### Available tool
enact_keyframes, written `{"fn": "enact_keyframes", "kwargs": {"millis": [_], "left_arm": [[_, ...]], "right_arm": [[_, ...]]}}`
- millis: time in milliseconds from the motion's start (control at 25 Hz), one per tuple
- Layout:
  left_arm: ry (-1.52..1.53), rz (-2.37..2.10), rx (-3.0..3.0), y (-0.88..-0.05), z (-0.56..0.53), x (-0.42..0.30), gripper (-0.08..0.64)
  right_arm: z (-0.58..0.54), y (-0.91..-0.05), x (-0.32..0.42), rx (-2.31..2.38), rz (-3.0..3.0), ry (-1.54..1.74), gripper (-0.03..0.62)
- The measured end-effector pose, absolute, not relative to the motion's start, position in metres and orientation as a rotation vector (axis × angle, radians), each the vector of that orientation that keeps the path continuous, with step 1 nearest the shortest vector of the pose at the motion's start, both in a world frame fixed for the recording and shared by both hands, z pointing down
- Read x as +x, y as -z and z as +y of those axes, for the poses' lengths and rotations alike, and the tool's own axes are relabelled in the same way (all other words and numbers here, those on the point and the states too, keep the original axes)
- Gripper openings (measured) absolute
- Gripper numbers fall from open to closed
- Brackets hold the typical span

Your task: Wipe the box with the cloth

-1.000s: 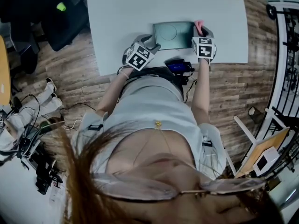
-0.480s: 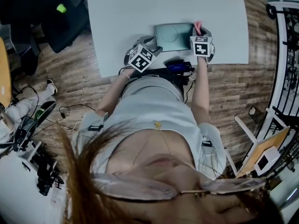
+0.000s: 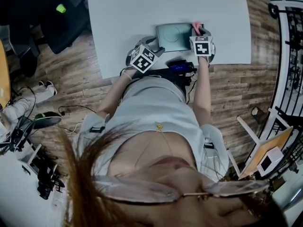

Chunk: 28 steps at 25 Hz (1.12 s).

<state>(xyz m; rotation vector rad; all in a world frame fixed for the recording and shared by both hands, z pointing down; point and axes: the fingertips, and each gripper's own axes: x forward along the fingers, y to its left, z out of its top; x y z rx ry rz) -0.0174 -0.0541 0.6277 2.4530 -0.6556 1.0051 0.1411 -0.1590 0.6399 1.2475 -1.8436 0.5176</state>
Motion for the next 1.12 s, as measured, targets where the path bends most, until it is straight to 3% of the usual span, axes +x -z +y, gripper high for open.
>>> {"fn": "enact_keyframes", "kwargs": {"millis": [1120], "left_arm": [[-1.021,-0.596,2.463,-0.632,-0.036,-0.006,0.260]], "right_arm": [[-0.146,-0.635,0.083,1.159,-2.006,-0.706,0.038]]}}
